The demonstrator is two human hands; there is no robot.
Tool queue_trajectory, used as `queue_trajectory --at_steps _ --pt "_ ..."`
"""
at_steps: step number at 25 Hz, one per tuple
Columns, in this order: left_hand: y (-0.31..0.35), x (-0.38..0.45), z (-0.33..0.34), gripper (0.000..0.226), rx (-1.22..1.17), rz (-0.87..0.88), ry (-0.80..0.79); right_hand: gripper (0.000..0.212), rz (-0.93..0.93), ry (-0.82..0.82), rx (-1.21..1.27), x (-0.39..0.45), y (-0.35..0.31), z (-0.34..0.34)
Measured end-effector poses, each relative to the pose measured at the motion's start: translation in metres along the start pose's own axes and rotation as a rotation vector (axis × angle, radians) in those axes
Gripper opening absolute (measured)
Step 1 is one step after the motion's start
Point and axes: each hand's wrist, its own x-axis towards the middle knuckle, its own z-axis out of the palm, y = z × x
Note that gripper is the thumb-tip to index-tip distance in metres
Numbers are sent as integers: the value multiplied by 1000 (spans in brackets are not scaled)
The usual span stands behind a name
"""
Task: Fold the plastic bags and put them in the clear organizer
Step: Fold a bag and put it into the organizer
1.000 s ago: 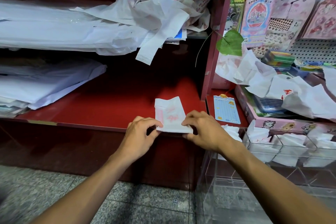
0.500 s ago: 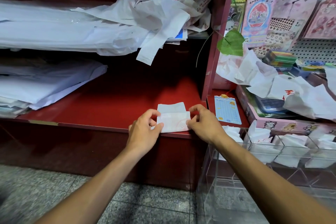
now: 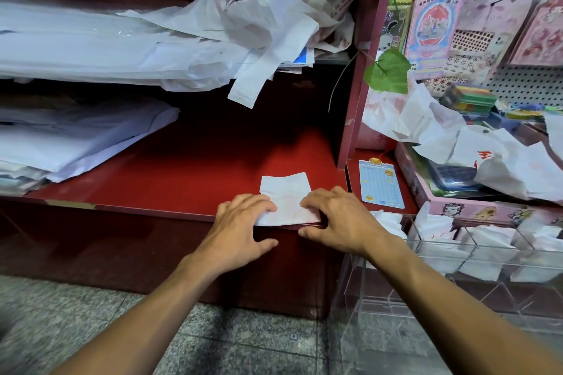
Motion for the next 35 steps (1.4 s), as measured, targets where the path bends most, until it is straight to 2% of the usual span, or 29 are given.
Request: queue_trajectory --at_steps 3,6,14,19,21,23,25,27,29,31,33,35 --pt "-1 0 -2 72 -6 -25 36 54 -22 -1 2 0 -2 -1" --pt "1 -1 -2 83 -26 -47 -18 51 -32 11 25 -2 -2 0" --pt "3 -2 -1 72 -79 -20 -43 42 -20 40 143 0 4 4" --pt "-2 1 1 45 -200 -12 50 6 15 117 443 4 9 6" --pt "-3 1 -2 39 -286 -66 49 2 73 124 572 4 6 4" --pt "-6 2 -4 34 -341 -153 65 8 121 133 642 6 3 3" --pt "-6 4 -7 27 -410 -192 141 14 186 153 693 9 1 4" --pt "-1 7 -9 23 -542 -241 215 10 261 171 730 12 -1 4" --pt "4 9 -11 26 -612 -339 268 5 320 188 705 16 -5 4" --pt "7 11 -10 35 -625 -430 291 12 353 202 670 19 -10 4" --pt "11 12 -7 44 -611 -466 276 20 390 209 624 22 -13 4" --pt "15 14 -6 51 -544 -473 263 15 422 210 553 25 -14 5"
